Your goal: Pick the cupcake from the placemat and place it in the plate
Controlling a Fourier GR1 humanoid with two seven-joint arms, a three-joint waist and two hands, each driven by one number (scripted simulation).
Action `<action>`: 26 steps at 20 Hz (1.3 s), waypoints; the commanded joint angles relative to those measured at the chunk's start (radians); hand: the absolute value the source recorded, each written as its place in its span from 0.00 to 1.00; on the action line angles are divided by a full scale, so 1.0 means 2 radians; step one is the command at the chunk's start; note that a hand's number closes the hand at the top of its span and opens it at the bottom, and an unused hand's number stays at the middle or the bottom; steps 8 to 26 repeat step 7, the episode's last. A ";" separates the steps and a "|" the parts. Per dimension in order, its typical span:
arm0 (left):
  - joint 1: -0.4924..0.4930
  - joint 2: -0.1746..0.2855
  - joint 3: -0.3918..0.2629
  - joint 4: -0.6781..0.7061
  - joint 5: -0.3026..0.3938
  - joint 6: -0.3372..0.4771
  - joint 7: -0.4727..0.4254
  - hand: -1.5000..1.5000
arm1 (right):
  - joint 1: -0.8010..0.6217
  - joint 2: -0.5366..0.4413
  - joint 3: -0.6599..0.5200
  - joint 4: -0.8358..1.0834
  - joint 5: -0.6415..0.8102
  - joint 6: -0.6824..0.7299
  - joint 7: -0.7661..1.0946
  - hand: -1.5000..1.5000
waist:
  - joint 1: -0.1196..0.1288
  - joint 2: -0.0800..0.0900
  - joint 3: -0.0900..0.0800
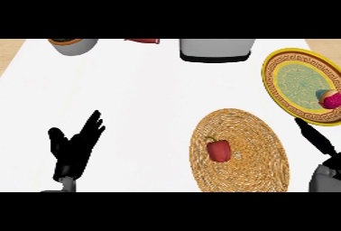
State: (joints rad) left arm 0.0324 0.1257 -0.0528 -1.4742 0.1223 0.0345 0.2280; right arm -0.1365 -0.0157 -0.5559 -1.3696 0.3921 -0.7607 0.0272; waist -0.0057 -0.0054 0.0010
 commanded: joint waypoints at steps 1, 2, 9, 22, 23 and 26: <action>0.001 0.004 0.002 0.013 -0.003 -0.009 -0.002 0.50 | 0.078 0.007 0.121 -0.073 0.020 -0.060 0.079 0.00 | 0.001 0.001 -0.001; 0.003 -0.004 -0.001 0.002 -0.006 -0.005 0.017 0.50 | 0.065 0.008 0.074 -0.057 0.017 -0.031 0.054 0.00 | 0.002 0.002 -0.001; 0.001 -0.003 0.002 -0.014 -0.005 -0.008 0.032 0.50 | 0.119 0.008 0.182 -0.100 0.056 -0.110 0.125 0.00 | 0.003 0.002 -0.001; 0.001 -0.003 0.002 -0.014 -0.005 -0.008 0.032 0.50 | 0.119 0.008 0.182 -0.100 0.056 -0.110 0.125 0.00 | 0.003 0.002 -0.001; 0.001 -0.003 0.002 -0.014 -0.005 -0.008 0.032 0.50 | 0.119 0.008 0.182 -0.100 0.056 -0.110 0.125 0.00 | 0.003 0.002 -0.001; 0.001 -0.003 0.002 -0.014 -0.005 -0.008 0.032 0.50 | 0.119 0.008 0.182 -0.100 0.056 -0.110 0.125 0.00 | 0.003 0.002 -0.001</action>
